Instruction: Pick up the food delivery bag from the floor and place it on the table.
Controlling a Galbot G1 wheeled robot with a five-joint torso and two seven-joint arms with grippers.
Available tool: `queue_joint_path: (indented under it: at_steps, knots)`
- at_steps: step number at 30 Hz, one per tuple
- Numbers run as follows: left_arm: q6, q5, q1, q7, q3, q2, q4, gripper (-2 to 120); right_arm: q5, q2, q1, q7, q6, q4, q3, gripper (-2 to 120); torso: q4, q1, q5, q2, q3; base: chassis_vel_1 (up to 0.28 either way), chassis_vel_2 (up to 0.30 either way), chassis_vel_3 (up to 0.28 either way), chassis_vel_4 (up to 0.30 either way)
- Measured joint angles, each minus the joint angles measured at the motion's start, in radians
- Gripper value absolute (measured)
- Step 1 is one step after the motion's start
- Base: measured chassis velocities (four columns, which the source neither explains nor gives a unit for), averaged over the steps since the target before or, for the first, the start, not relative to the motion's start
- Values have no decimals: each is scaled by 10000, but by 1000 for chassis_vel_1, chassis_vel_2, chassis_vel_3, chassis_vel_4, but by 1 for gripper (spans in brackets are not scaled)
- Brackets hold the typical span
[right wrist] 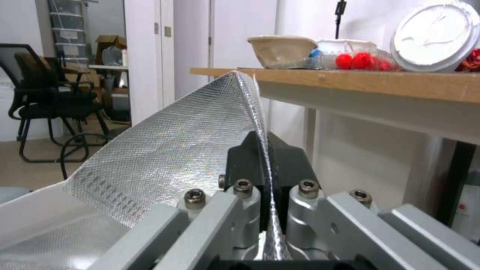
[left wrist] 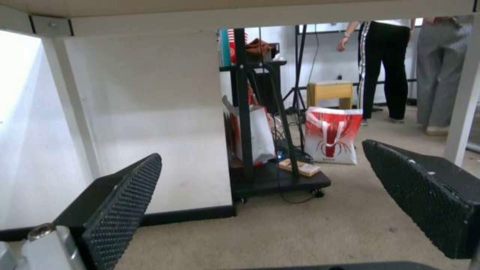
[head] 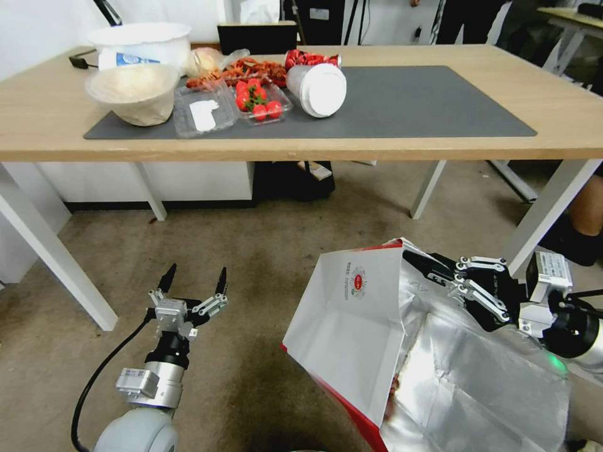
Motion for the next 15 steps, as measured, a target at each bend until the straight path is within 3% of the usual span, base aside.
queue_joint_path:
  at_steps: [15]
  knots:
    - [-7,-52,7,-82,6,17,-33,100,-118,77,-35,1,10,25,-54,0,0,133,0,609,472,0,0,0,0]
